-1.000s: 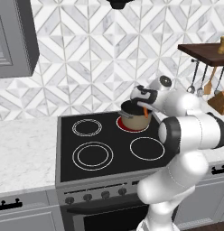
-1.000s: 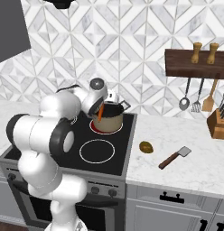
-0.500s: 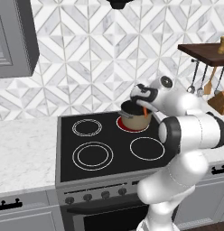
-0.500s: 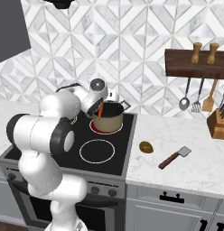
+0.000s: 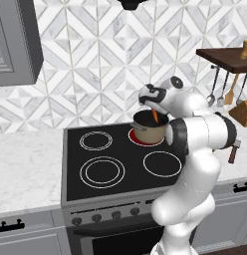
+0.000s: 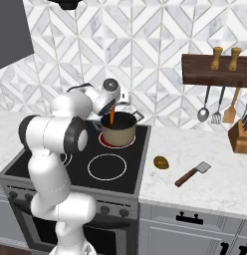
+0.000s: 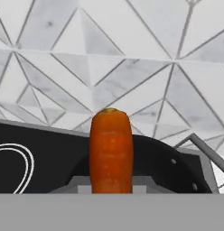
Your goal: Put the avocado and carrot in the pot. Retrieve the spatula and lightly stir the vegetables in the pot.
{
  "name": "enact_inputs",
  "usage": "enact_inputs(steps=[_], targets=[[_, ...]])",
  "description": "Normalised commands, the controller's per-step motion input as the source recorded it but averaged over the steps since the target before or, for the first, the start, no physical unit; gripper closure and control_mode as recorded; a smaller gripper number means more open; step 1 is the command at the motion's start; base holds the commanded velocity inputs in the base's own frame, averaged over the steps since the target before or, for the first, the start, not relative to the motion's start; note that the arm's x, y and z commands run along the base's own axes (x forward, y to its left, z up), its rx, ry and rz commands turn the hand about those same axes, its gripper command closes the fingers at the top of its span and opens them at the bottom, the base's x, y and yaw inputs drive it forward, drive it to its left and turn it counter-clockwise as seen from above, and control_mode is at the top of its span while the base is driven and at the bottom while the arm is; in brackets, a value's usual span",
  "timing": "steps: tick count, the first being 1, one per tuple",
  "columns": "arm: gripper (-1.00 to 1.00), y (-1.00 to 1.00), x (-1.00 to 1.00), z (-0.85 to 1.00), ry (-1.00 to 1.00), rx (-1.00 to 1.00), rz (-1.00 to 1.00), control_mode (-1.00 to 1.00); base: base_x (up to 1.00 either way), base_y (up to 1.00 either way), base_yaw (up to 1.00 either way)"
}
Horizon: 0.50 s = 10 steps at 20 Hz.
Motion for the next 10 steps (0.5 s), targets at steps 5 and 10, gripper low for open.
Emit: enact_inputs(steps=[5,10], targets=[[1.0,0.0,0.14,-0.68,-0.03,-0.06,0.21,-1.0,0.0,0.0,0.0],[1.0,0.0,0.05,-0.43,-0.08,-0.05,0.19,-1.0,0.0,0.0,0.0]])
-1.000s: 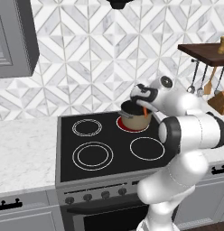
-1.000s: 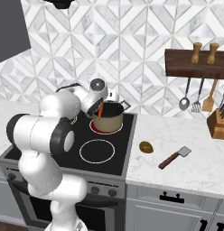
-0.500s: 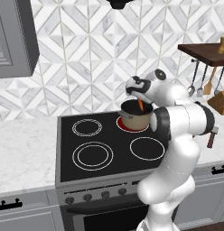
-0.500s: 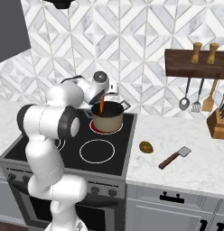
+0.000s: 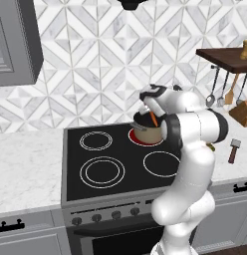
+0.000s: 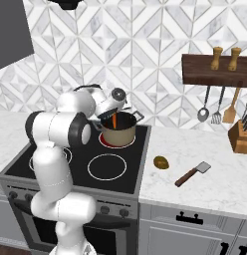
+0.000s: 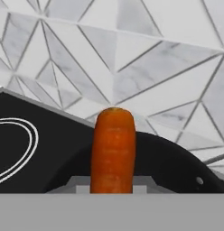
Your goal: Put the avocado and carrot in the pot. Retrieve the spatula and lightly stir the vegetables in the pot.
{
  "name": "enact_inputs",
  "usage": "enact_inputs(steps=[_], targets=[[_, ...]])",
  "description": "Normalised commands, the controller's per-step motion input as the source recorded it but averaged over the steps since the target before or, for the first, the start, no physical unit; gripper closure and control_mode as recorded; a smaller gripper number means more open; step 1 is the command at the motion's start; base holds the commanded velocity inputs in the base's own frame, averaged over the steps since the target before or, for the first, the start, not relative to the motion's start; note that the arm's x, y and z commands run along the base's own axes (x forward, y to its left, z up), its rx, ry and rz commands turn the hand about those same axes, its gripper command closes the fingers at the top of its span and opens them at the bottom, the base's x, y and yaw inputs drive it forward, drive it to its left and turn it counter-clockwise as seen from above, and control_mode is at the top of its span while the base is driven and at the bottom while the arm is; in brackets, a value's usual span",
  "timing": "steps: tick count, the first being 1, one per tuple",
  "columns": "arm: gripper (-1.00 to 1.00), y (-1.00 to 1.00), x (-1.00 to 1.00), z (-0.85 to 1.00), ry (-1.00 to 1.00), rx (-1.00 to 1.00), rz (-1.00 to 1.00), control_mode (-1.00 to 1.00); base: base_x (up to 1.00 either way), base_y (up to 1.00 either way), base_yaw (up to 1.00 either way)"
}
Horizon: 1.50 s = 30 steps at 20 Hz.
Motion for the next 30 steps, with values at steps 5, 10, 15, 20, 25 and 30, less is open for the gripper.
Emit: enact_inputs(steps=[5,10,15,20,25,30], targets=[[1.0,0.06,0.31,-0.16,-0.11,-0.05,0.11,-1.0,0.0,0.0,0.0],[1.0,0.0,0.12,-0.1,-0.05,0.0,0.13,-1.0,0.0,0.0,0.0],[1.0,0.0,0.0,-0.41,0.0,-0.01,0.09,-1.0,0.0,0.0,0.0],[-1.0,0.0,0.08,-0.11,0.0,0.0,0.06,-1.0,0.0,0.0,0.0],[-1.0,0.0,-0.03,0.37,0.0,0.0,0.0,-1.0,0.0,0.0,0.0],[-1.0,-0.08,-0.45,0.96,0.0,0.0,0.0,-1.0,0.0,0.0,0.0]])
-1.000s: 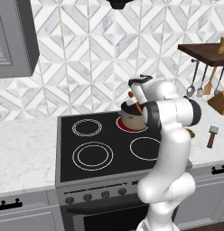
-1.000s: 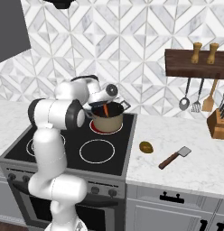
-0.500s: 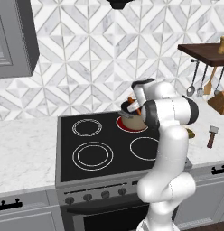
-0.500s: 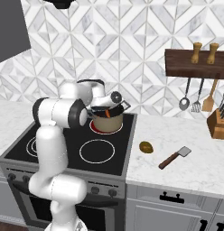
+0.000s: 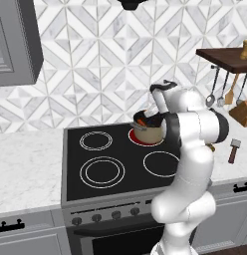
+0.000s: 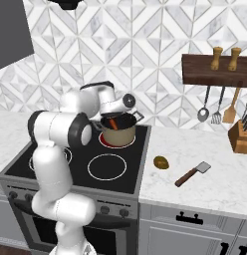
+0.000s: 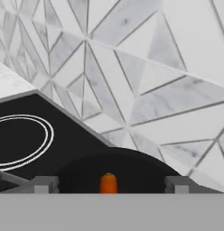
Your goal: Put the avocado and carrot in the pot. Retrieve the spatula and lightly stir the vegetables in the pot.
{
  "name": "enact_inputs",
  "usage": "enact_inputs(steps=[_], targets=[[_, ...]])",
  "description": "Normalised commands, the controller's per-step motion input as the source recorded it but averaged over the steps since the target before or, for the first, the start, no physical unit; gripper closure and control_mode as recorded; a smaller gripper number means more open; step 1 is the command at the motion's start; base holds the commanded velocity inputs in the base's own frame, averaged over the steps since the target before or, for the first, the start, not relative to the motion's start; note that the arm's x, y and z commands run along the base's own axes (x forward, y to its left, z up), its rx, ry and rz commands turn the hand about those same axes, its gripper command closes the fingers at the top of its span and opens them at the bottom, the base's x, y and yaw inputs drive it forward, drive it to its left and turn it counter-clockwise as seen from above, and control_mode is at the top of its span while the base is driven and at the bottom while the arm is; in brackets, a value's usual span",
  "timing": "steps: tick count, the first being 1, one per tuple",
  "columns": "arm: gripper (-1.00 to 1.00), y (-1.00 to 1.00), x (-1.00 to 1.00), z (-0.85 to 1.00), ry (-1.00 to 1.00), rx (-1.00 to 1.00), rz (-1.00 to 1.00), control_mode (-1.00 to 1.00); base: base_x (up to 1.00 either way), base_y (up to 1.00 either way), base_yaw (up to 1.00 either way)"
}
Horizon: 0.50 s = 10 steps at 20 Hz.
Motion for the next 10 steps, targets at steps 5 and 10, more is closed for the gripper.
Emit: enact_inputs(steps=[5,10], targets=[[-1.0,-0.45,-1.0,0.69,0.0,0.0,0.0,-1.0,0.0,0.0,0.0],[-1.0,-0.6,-1.0,-0.11,0.05,-0.08,0.0,-1.0,0.0,0.0,0.0]])
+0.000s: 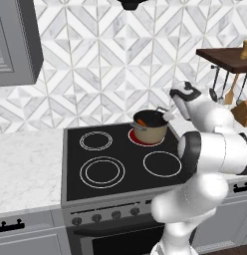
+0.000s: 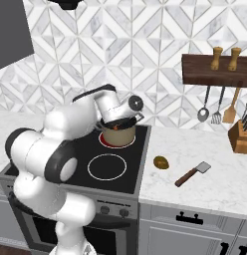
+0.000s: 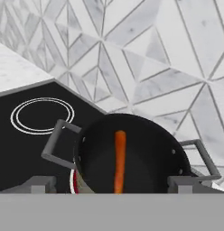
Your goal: Put the avocado and carrot in the pot. Retrieve the spatula and lightly stir the vegetables in the pot.
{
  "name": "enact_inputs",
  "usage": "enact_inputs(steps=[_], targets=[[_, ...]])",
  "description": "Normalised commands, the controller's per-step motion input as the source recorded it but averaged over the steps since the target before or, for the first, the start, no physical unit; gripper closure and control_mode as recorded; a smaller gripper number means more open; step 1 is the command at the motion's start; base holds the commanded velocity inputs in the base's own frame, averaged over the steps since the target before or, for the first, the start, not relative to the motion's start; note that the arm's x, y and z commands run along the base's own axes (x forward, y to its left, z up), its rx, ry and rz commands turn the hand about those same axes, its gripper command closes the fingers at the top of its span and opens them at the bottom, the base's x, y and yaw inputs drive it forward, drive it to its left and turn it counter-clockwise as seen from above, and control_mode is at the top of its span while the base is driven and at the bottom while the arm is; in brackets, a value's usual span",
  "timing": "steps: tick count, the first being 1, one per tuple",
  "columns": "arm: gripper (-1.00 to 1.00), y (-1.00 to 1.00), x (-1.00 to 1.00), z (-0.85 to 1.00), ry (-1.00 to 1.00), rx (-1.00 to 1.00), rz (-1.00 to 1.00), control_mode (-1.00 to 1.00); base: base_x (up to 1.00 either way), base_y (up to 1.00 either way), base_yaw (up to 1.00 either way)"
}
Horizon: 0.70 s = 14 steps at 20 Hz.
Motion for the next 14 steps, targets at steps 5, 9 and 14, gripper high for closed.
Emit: enact_inputs(steps=[5,9,14], targets=[[-1.0,-0.54,-0.96,-0.53,0.24,-0.21,-0.02,-1.0,0.0,0.0,0.0],[-1.0,-0.71,-0.26,-0.21,0.32,-0.29,-0.1,-1.0,0.0,0.0,0.0],[-1.0,-0.98,0.09,-0.15,0.36,-0.07,-0.29,-1.0,0.0,0.0,0.0]])
